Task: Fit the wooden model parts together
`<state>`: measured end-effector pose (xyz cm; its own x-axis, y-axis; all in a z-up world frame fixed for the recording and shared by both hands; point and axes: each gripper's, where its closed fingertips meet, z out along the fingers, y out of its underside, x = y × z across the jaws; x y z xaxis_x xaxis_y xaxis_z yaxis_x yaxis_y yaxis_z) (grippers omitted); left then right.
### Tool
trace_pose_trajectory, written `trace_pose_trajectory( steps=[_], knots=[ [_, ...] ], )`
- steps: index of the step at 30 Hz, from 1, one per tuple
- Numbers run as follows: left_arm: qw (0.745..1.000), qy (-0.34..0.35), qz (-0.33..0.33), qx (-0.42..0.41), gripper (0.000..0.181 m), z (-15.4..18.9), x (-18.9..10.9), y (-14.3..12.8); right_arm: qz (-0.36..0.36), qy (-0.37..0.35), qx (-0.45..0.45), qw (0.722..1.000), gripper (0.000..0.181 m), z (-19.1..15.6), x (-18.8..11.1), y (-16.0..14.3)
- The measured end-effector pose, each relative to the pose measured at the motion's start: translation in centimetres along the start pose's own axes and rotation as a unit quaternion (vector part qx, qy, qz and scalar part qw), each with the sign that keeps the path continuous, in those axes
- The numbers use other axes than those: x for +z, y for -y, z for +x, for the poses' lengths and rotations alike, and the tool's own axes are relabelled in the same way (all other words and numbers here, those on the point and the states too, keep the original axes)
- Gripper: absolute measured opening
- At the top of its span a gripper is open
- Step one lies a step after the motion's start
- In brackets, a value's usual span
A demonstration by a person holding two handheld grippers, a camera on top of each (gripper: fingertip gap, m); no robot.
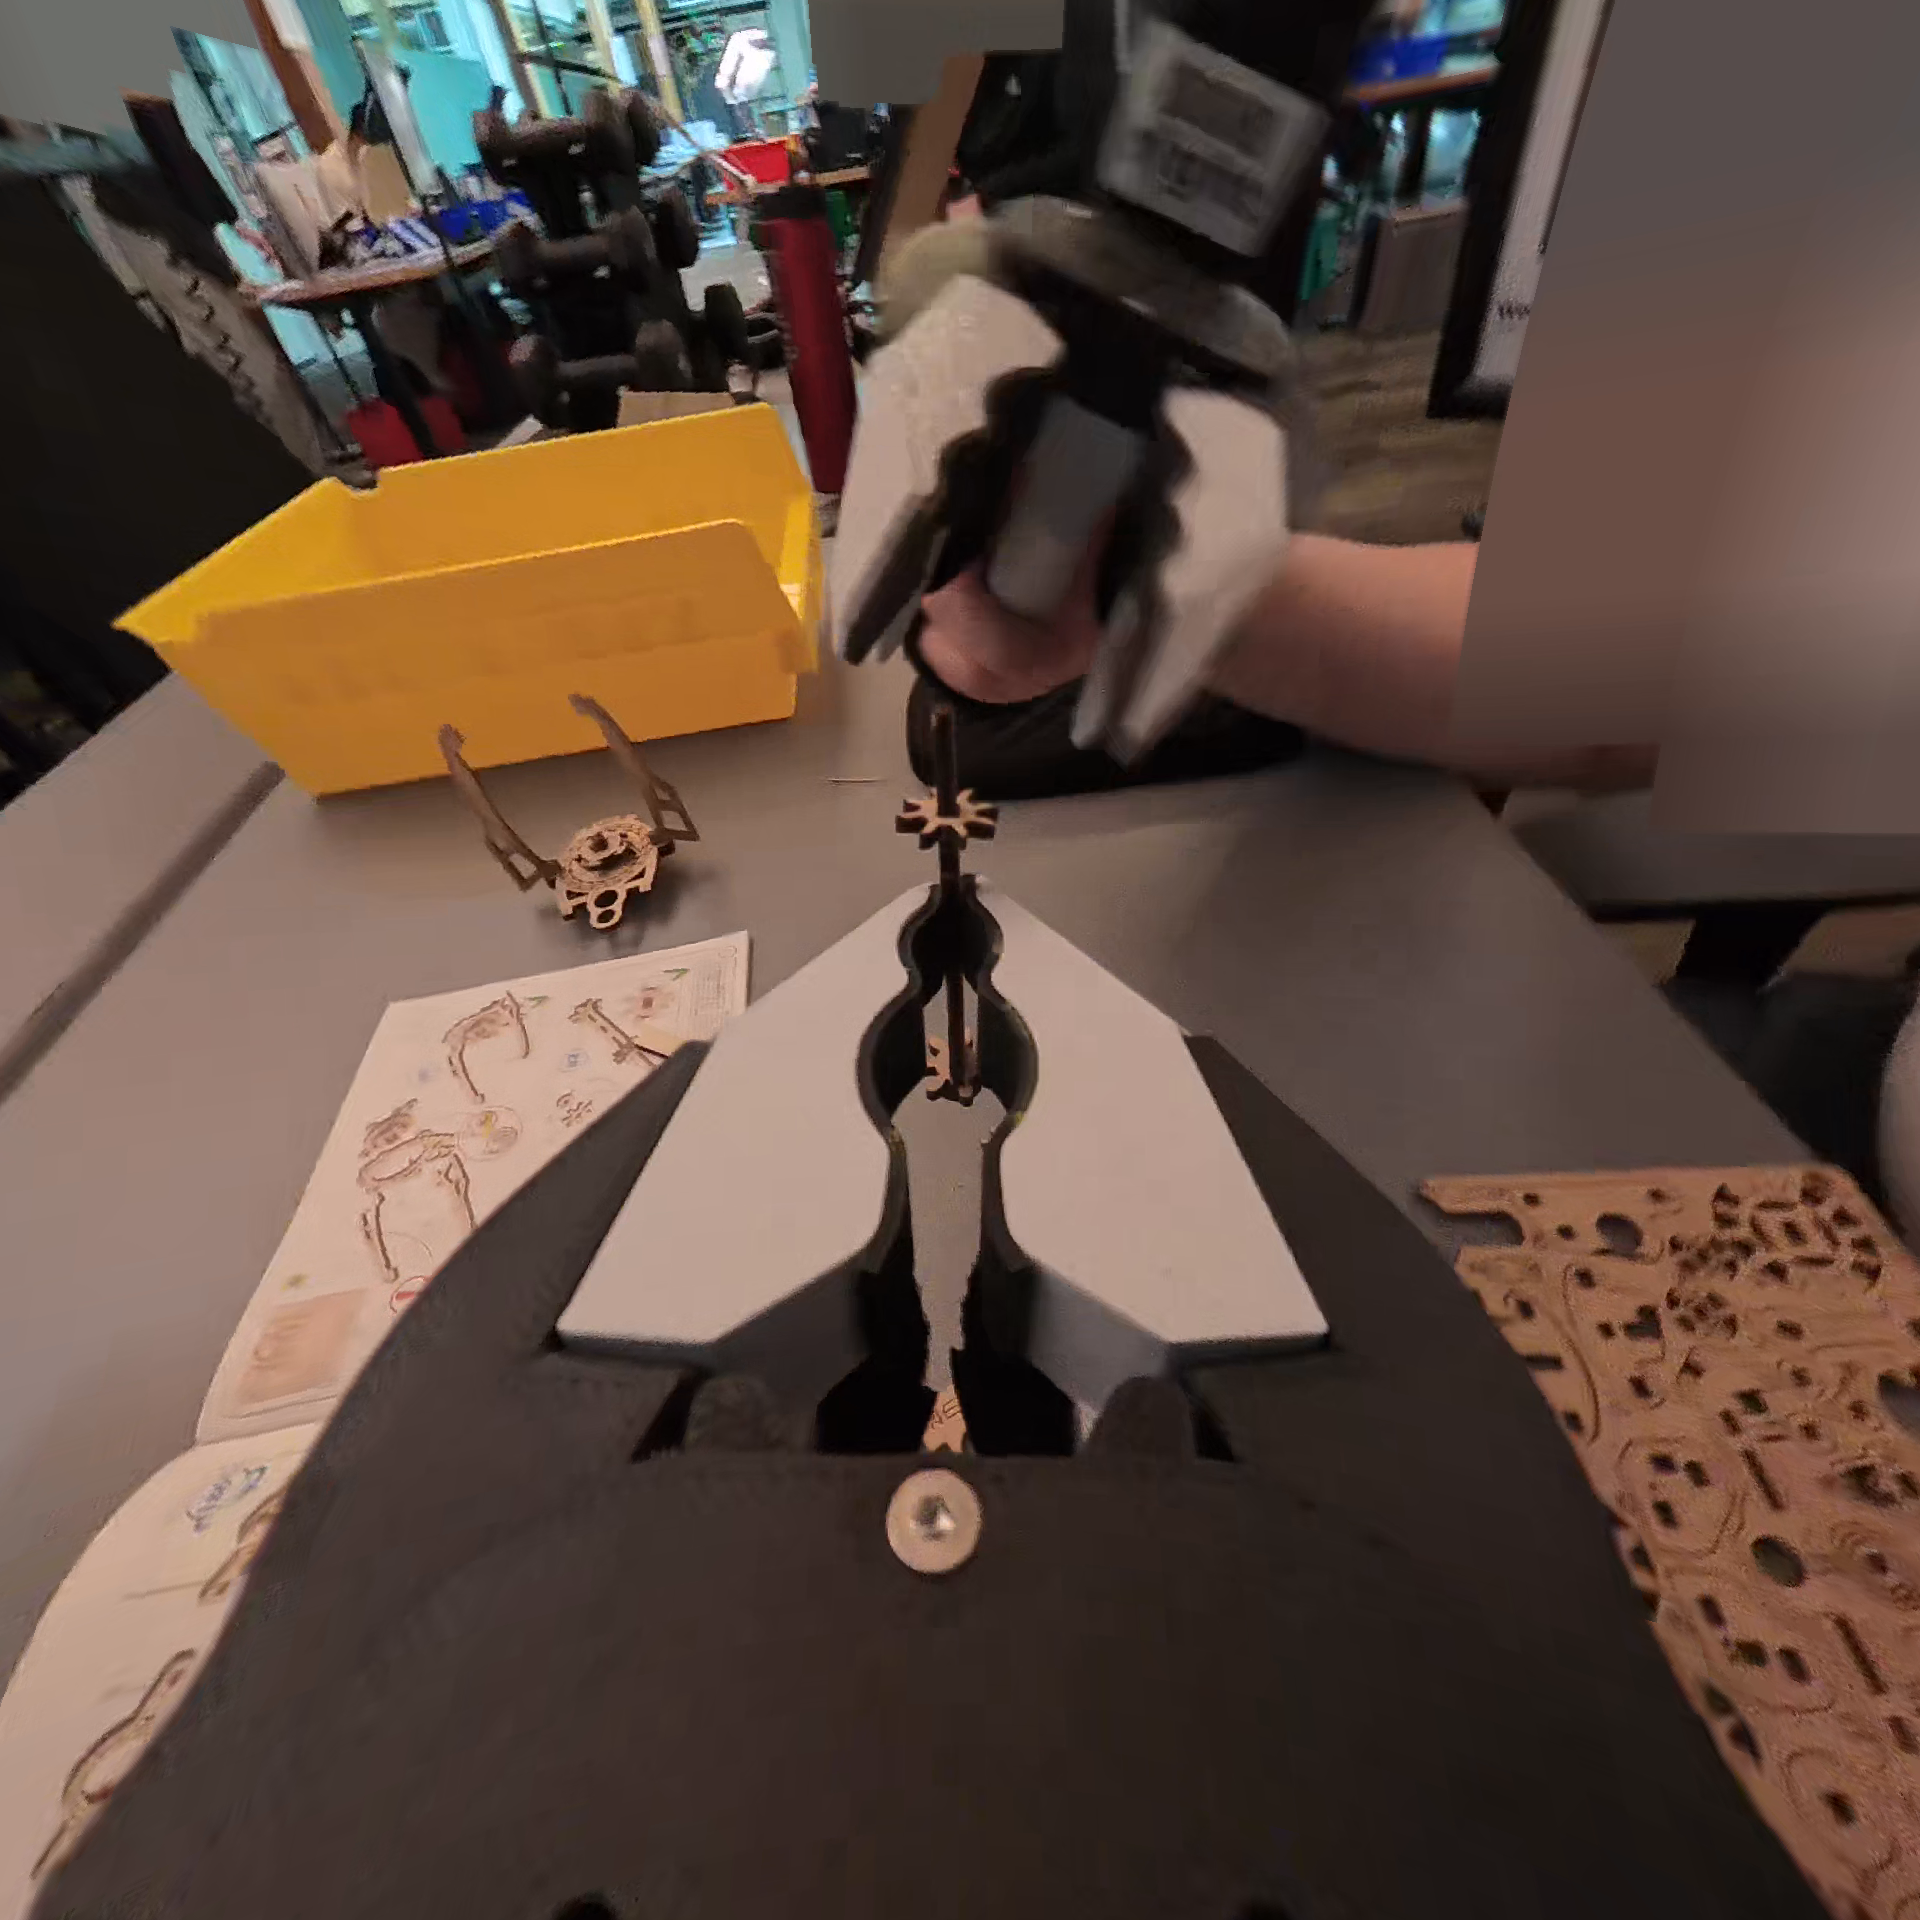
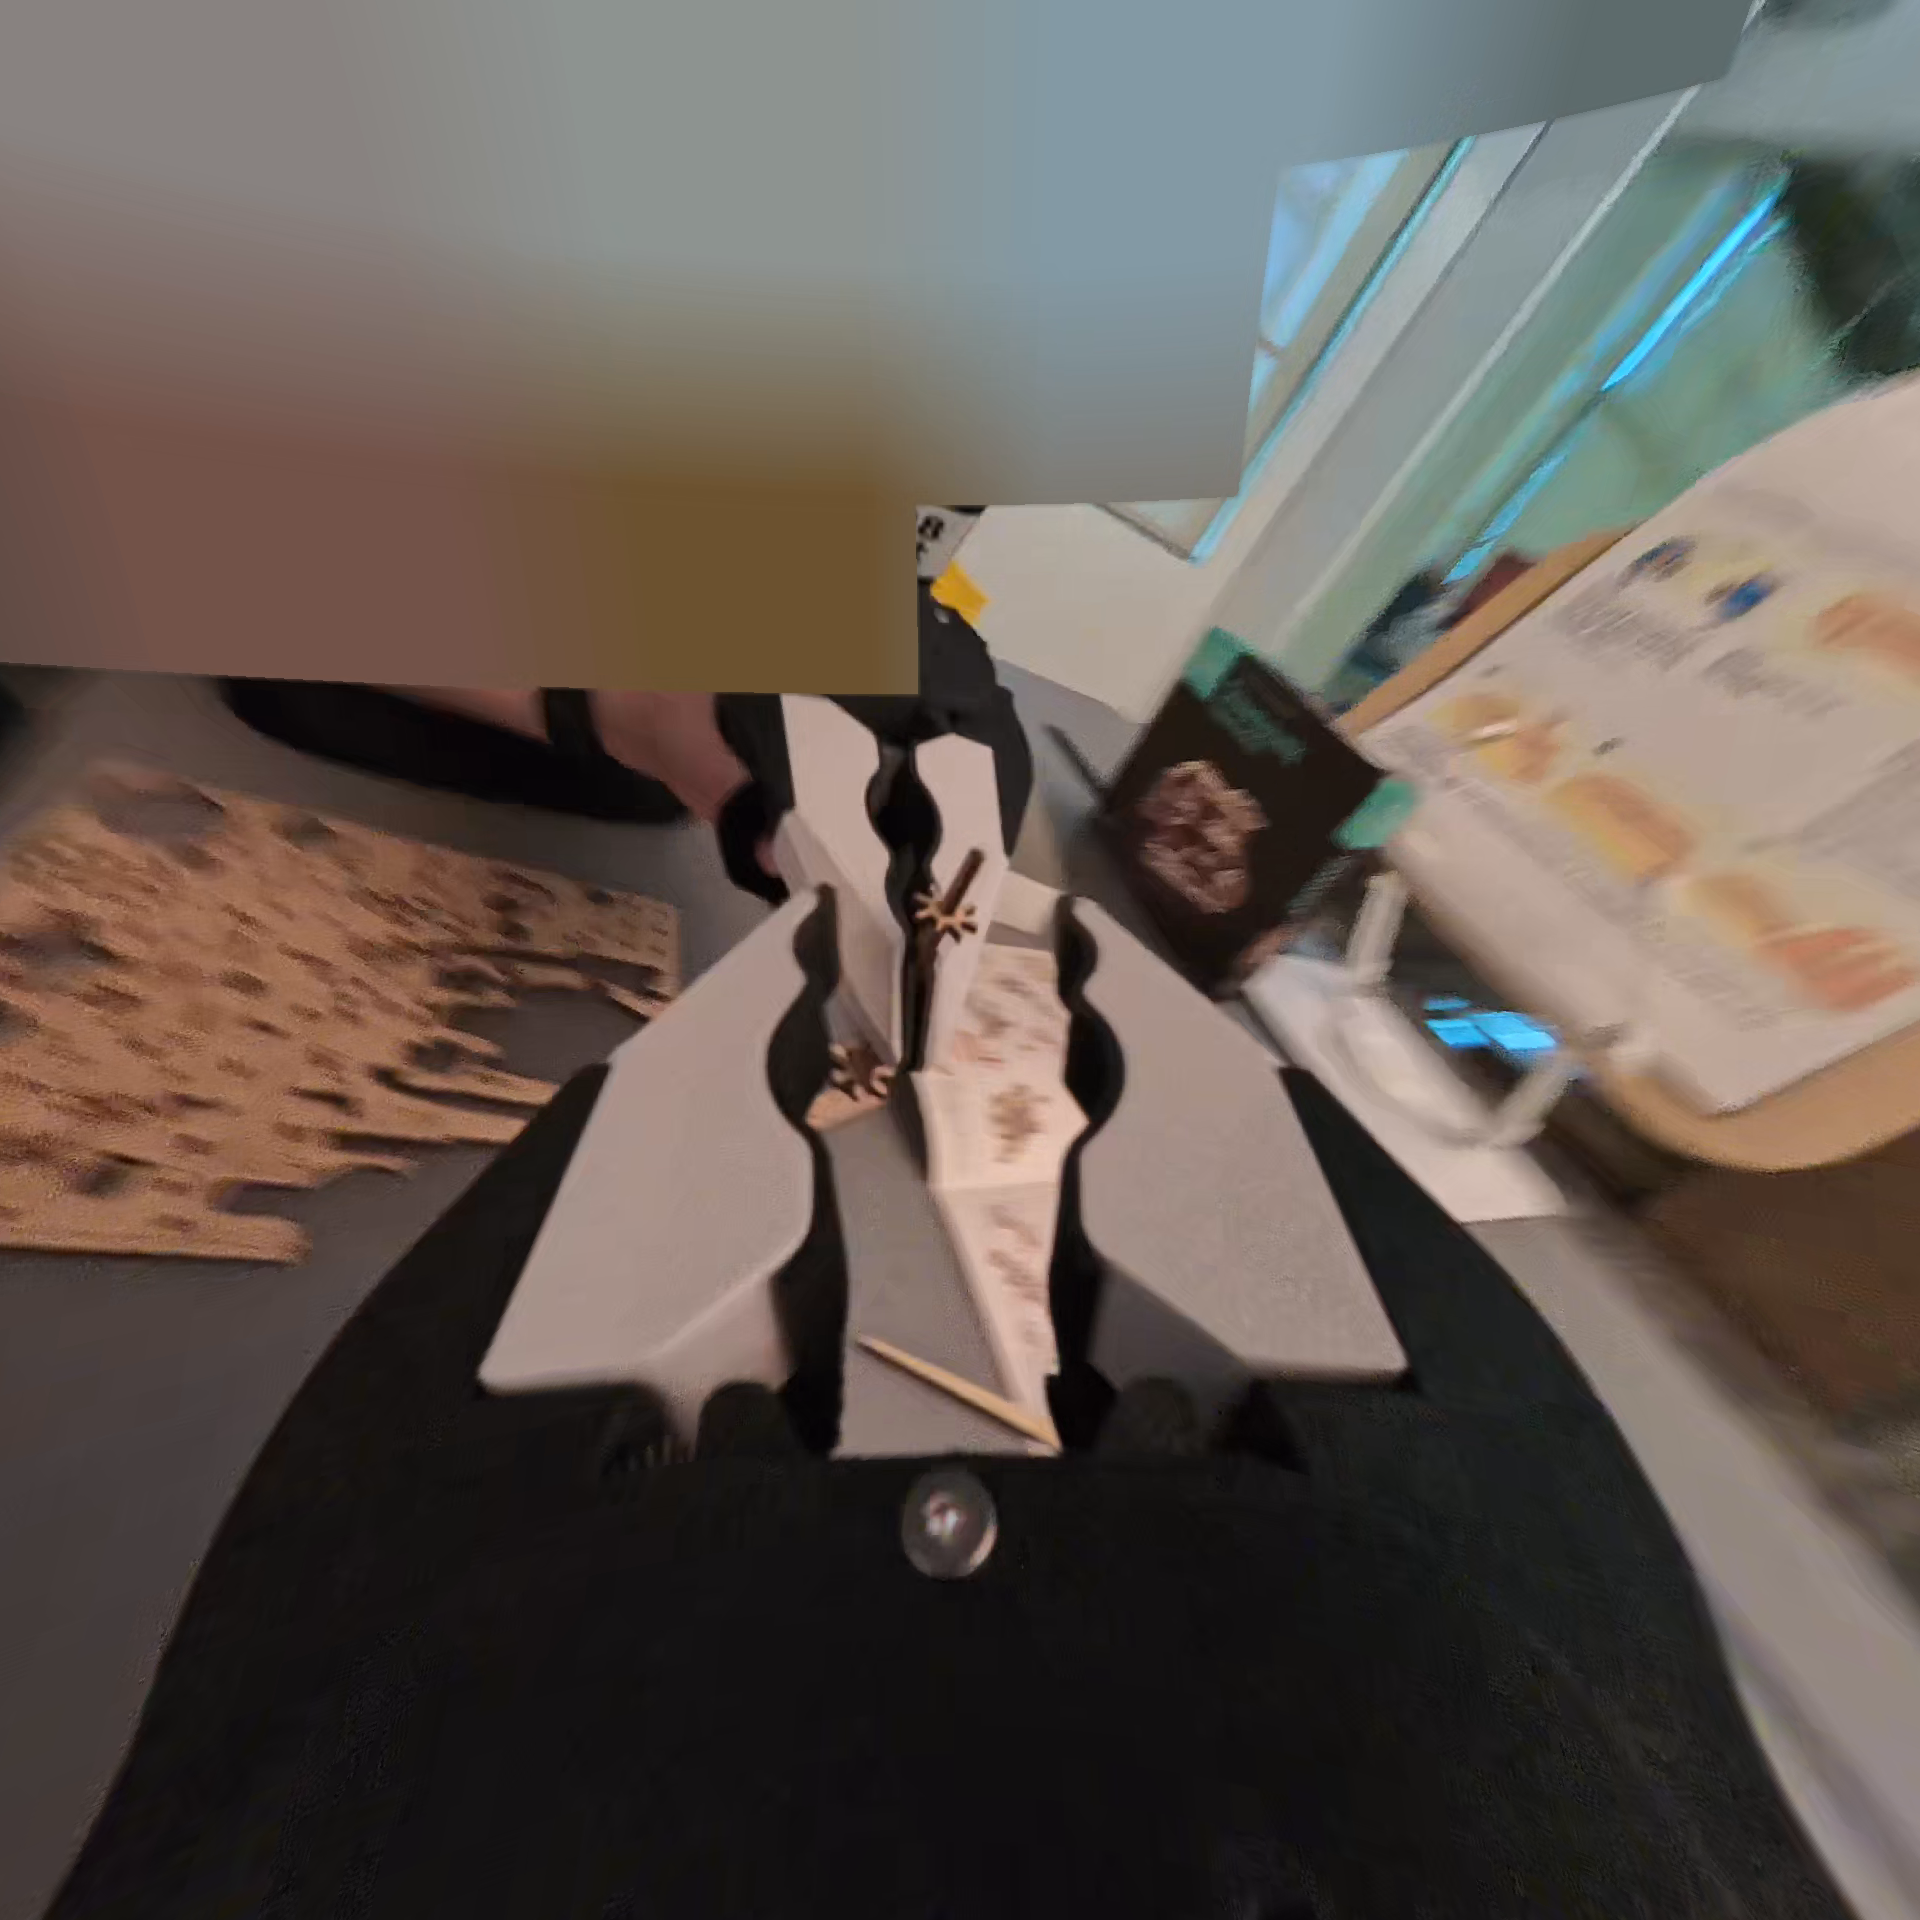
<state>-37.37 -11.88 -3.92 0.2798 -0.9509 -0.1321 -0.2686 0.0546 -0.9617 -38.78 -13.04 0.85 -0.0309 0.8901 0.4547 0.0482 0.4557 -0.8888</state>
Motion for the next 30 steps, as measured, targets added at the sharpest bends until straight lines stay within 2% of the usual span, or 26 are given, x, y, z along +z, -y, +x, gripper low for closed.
trace_pose_trajectory(
  steps=[3, 5, 7, 9, 12, 16, 21, 24, 27, 30],
  knots=[
    [1.000, -0.012, -0.010, 0.022, 0.000, 0.4, 0.3, -1.3, 0.006, 0.046, 0.139, 0.989, 0.012, 0.5, 0.0, -1.1],
    [0.999, -0.025, -0.020, 0.006, 0.000, 0.4, 0.7, -2.2, -0.016, 0.079, 0.173, 0.982, 0.020, -0.2, 0.5, -2.3],
    [0.999, -0.038, -0.029, -0.004, 0.000, 0.5, 0.8, -2.9, -0.055, 0.081, 0.170, 0.981, 0.026, -0.7, 1.0, -3.8],
    [0.999, -0.040, -0.028, -0.002, 0.000, 0.4, 0.8, -3.2, -0.080, 0.092, 0.146, 0.982, 0.009, -1.5, 1.4, -4.8],
    [0.998, -0.055, -0.021, -0.009, 0.000, 0.7, 0.9, -3.4, -0.078, 0.104, 0.151, 0.980, 0.004, -2.2, 1.8, -5.0],
    [0.997, -0.063, -0.041, -0.005, 0.000, 1.0, 1.3, -4.5, -0.119, 0.115, 0.146, 0.975, 0.021, -2.5, 1.8, -6.2],
    [0.997, -0.071, -0.038, -0.006, 0.000, 1.1, 1.5, -4.5, -0.116, 0.123, 0.136, 0.976, 0.026, -1.8, 2.2, -4.9],
    [0.996, -0.074, -0.039, -0.008, 0.000, 1.0, 1.5, -4.8, -0.163, 0.147, 0.099, 0.970, 0.026, -1.8, 1.4, -5.8],
    [0.997, -0.072, -0.034, -0.009, 0.000, 0.9, 1.5, -4.7, -0.141, 0.154, 0.086, 0.974, 0.018, -1.0, 0.9, -5.5],
    [0.997, -0.068, -0.034, -0.011, 0.000, 0.7, 1.5, -4.7, -0.123, 0.179, 0.129, 0.968, 0.017, -1.2, 1.2, -5.6]
  ],
)
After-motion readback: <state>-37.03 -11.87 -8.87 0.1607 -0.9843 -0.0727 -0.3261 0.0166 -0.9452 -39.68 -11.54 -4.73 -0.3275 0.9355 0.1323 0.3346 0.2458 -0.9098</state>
